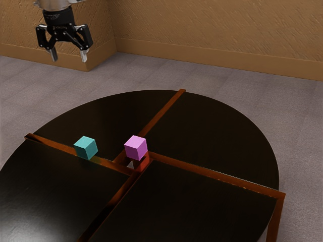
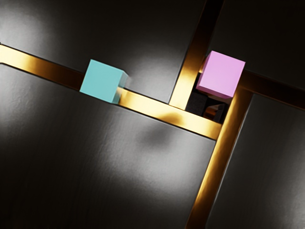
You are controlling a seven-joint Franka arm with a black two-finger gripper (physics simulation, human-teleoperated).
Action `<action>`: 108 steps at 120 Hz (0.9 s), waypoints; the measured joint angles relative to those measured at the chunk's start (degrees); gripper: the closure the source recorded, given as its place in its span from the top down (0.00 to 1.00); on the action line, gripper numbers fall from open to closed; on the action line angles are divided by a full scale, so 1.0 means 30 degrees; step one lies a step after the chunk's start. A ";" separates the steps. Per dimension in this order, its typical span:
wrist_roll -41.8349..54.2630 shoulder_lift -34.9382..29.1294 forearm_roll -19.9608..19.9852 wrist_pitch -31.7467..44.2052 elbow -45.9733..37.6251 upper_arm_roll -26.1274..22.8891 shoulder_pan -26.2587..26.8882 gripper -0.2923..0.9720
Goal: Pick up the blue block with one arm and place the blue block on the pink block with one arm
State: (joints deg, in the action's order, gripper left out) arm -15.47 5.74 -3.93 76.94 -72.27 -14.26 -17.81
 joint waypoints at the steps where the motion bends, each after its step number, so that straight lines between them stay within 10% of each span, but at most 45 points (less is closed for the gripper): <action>1: -0.0018 0.0000 -0.0006 -0.0002 0.0000 -0.0007 -0.0005 0.77; 74: -0.0843 -0.3912 0.0346 -0.3558 0.3736 -0.0997 0.0172 0.77; 108: -0.1145 -0.5786 0.1333 0.2627 -1.2695 0.0522 0.0038 0.77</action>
State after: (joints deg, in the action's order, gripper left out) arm -18.91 -11.61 0.07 84.82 -110.35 -12.69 -17.69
